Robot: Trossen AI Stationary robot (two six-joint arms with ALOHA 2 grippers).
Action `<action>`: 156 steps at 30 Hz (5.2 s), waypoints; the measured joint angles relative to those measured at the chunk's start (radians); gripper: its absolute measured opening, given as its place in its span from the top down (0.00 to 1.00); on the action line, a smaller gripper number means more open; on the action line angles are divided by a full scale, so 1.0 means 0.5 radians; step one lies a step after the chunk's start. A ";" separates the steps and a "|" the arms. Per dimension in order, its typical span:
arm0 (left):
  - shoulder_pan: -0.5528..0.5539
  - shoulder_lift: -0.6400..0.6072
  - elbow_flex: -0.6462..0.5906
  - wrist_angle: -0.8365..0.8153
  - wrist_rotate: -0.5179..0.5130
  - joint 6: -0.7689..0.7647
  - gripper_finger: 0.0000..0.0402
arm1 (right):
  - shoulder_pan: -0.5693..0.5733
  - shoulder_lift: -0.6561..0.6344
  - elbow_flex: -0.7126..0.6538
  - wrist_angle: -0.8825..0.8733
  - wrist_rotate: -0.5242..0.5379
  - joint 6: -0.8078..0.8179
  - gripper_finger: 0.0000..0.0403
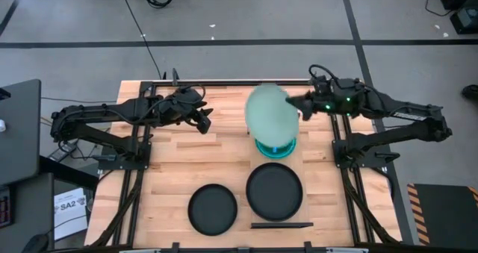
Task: Place and stack plates onto a shelf
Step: Put the gray plate on the top of the blue plate on the shelf, then put the black plate on the top of the gray plate on the shelf
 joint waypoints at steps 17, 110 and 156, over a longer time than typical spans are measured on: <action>0.001 0.000 0.000 0.001 0.135 -0.002 0.57 | 0.827 0.186 0.000 -0.460 -0.081 0.437 0.95; -0.675 0.000 -0.755 -0.020 0.570 -1.015 0.57 | 1.116 0.505 0.000 -0.460 -0.048 0.033 0.53; -1.510 0.636 -1.064 0.845 0.446 -1.938 0.57 | 1.116 0.505 0.000 -0.460 -0.048 0.034 0.53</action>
